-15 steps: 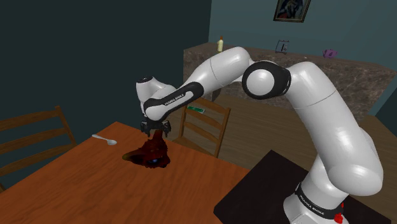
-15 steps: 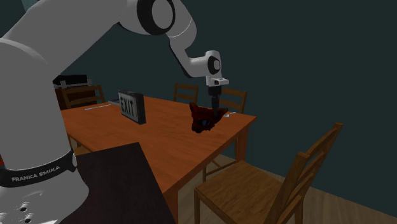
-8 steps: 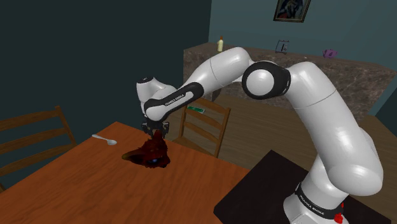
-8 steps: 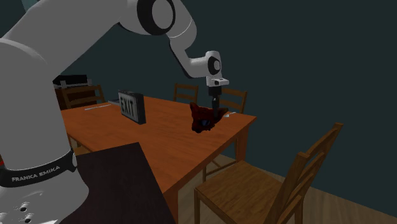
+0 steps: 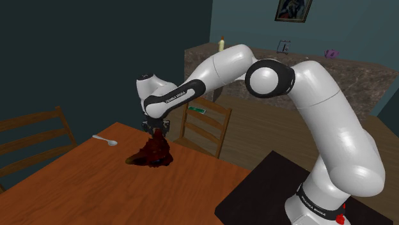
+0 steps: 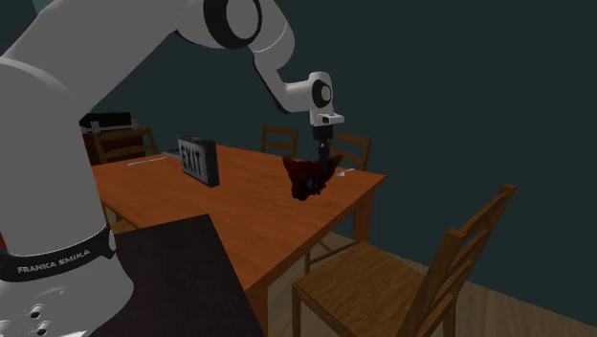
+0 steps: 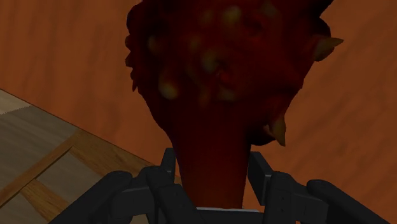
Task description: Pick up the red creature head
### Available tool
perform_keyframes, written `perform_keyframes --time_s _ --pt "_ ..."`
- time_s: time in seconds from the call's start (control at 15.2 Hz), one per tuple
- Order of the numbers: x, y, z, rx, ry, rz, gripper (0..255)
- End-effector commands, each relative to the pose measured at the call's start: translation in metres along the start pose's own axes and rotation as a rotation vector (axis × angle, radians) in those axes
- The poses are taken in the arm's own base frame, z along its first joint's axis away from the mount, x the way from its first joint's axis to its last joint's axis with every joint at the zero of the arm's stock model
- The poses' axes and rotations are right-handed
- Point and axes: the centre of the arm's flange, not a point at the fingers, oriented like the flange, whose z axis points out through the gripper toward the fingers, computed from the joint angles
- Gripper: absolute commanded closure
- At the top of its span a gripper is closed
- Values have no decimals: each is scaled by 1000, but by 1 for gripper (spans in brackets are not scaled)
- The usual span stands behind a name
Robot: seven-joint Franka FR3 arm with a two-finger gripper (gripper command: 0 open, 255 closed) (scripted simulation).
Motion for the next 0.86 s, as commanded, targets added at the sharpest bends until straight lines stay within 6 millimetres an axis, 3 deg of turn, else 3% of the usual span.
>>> perform_keyframes --time_s 0.0,0.66,0.79 --pt "2 0 -10 1 1 1 255" --pt "7 4 -63 1 1 1 255" --pt "7 4 -64 1 1 1 255"
